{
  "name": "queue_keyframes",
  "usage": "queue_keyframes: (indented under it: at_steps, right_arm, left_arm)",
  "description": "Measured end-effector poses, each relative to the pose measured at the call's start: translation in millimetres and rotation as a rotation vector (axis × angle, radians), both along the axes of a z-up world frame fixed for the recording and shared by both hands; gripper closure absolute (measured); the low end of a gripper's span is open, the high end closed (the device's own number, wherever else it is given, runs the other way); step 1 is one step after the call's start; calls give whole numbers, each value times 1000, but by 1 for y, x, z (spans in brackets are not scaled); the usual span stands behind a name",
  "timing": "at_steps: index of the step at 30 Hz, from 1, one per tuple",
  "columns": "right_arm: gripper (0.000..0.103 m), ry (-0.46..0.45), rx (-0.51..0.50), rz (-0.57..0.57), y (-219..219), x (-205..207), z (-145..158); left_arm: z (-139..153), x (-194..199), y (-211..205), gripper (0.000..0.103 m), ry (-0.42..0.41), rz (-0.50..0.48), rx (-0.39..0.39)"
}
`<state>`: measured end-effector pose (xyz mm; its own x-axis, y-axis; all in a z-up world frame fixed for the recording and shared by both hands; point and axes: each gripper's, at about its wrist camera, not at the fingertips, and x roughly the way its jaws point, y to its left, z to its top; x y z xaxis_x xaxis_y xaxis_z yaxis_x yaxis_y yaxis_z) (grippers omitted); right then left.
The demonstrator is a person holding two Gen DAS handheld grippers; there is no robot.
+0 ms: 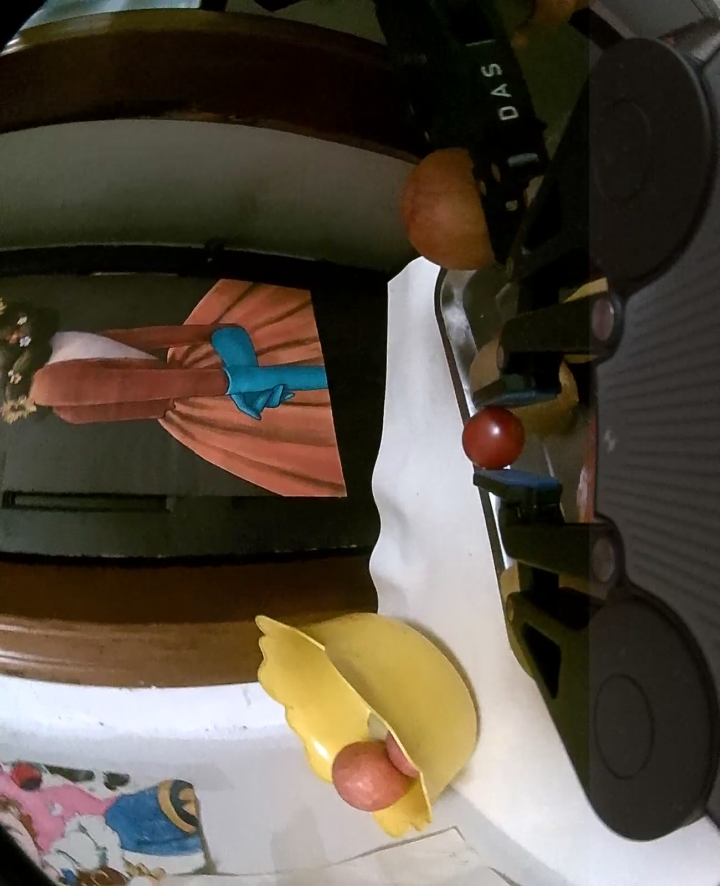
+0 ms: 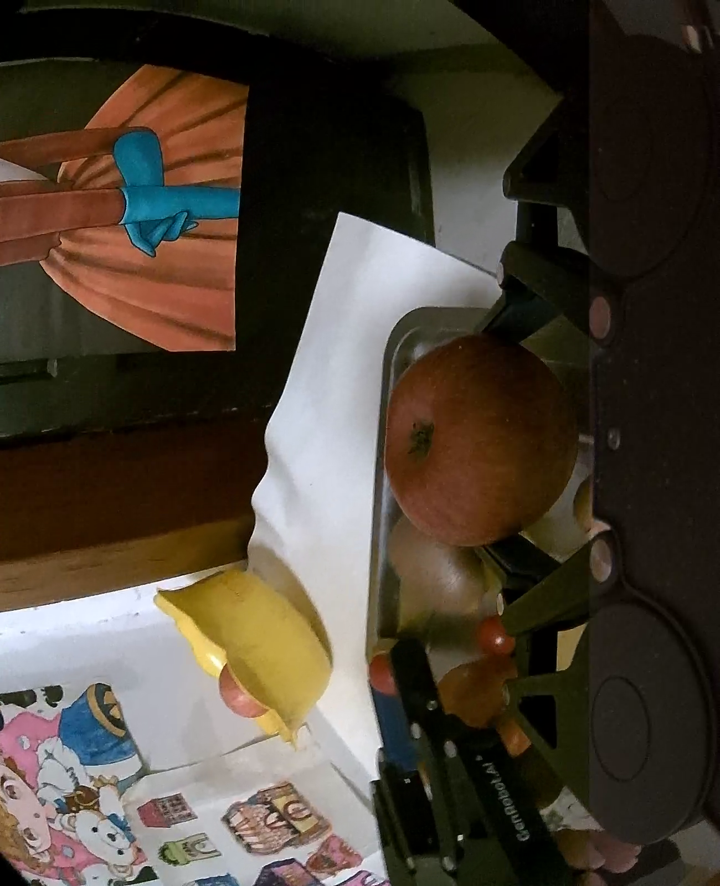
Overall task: Organize fruits
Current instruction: 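Carry the red apple and cherry tomato over the metal tray with both grippers, then lower the apple and tomato into the tray and open both grippers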
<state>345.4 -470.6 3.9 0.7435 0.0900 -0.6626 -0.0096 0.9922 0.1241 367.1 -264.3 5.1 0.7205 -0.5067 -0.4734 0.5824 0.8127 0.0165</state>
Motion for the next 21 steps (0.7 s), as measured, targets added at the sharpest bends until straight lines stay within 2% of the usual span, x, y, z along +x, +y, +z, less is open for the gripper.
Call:
queue_keyframes:
  at_steps: [21]
  right_arm:
    - [28, -25, 10, 10, 2, 1, -14]
  left_arm:
    - [-12, 8, -17, 77, 25, 25, 30]
